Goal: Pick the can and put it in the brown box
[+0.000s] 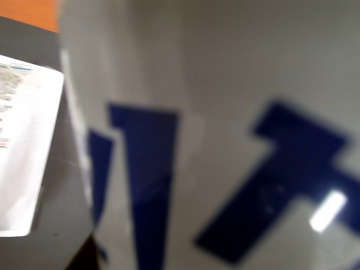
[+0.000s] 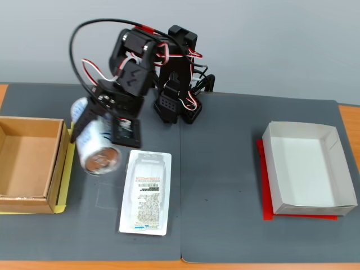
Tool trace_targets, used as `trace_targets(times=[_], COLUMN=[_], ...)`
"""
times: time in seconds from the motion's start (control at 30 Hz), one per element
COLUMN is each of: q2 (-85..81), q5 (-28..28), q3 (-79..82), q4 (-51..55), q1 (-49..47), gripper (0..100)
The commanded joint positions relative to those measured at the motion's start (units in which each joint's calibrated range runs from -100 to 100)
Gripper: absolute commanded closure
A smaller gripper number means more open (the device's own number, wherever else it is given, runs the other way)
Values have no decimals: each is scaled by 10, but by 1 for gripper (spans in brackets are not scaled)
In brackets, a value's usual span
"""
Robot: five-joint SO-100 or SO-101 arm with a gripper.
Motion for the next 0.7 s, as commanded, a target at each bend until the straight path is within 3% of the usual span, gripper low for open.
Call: trace_targets(times=[0.0, 0.27, 0.67], q2=[22, 103, 192], q5=[22, 92, 97], q3=[-29, -30, -30], q4=[-59, -220, -227], q1=[48, 125, 183], gripper=[85, 85, 85])
